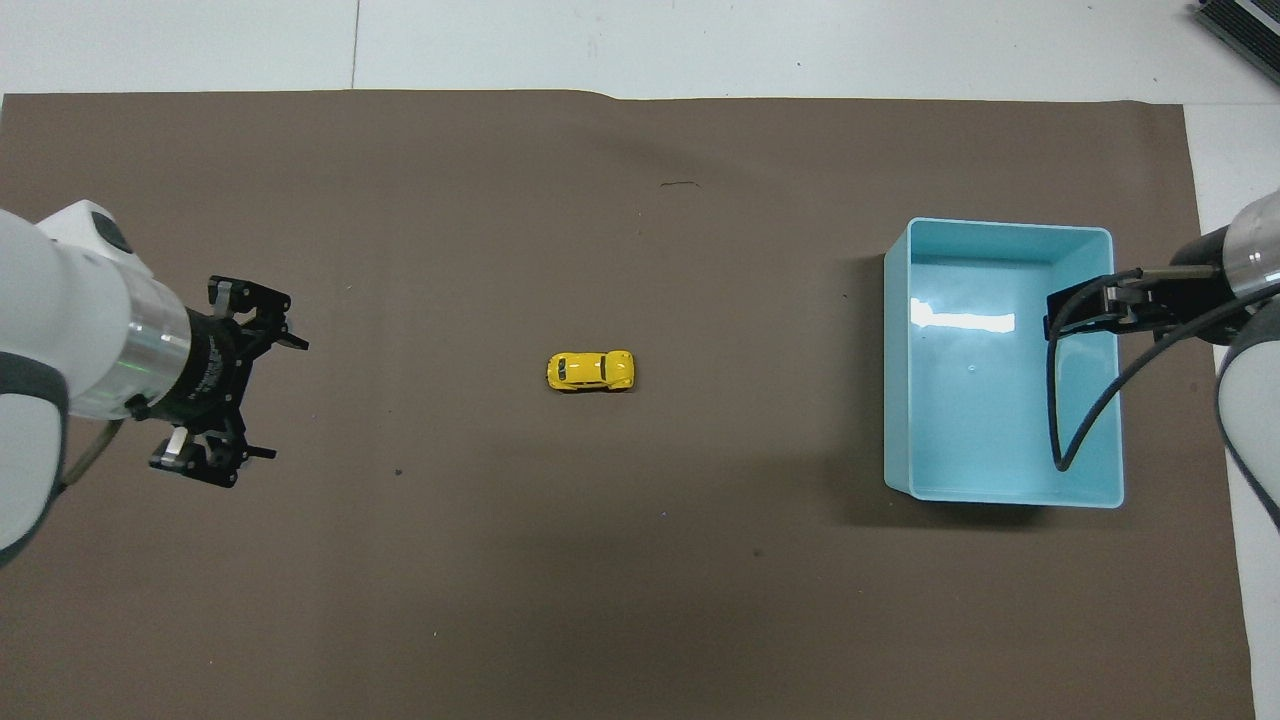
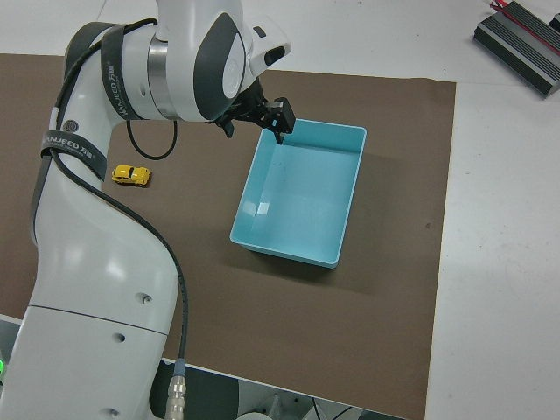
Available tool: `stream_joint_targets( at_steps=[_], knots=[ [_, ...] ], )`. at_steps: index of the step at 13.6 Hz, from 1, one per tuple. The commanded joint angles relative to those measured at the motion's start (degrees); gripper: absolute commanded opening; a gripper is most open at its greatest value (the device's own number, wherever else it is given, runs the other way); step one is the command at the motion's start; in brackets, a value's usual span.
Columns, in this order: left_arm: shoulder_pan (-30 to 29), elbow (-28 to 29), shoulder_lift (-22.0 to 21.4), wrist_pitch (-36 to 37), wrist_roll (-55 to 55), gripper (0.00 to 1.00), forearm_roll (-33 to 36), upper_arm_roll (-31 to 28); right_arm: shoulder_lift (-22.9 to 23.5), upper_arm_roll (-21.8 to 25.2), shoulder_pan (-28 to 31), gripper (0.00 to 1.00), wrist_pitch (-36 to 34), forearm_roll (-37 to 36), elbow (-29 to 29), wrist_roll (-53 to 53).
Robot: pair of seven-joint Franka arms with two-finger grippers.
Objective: Wind up and store yellow beetle car
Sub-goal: 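Move the left gripper over the yellow toy car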
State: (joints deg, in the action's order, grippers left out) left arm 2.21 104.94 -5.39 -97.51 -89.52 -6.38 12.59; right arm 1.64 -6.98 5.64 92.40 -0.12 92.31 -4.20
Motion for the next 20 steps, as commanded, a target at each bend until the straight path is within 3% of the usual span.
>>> stream_joint_targets(
  at_steps=[1,6,8,12,20],
  knots=[
    [0.6,3.0,-0.5,-6.1,-8.3,1.00,0.1,2.3,-0.6,-0.2,0.8,1.00,0.2,1.4,0.2,1.0],
    [3.4,2.4,5.5,-12.8,-20.7,1.00,0.9,8.6,-0.6,-0.2,0.8,1.00,0.2,1.4,0.2,1.0],
    [5.8,1.8,8.3,-14.5,-26.8,1.00,5.5,9.2,-0.6,-0.2,0.8,1.00,0.2,1.4,0.2,1.0],
    [6.2,-2.5,19.3,-18.8,-39.2,1.00,14.2,13.9,-0.6,-0.2,0.8,1.00,0.2,1.4,0.2,1.0],
    [9.2,-8.1,28.3,-22.8,-43.1,1.00,17.8,14.2,-0.6,-0.2,0.8,1.00,0.2,1.4,0.2,1.0]
  ],
)
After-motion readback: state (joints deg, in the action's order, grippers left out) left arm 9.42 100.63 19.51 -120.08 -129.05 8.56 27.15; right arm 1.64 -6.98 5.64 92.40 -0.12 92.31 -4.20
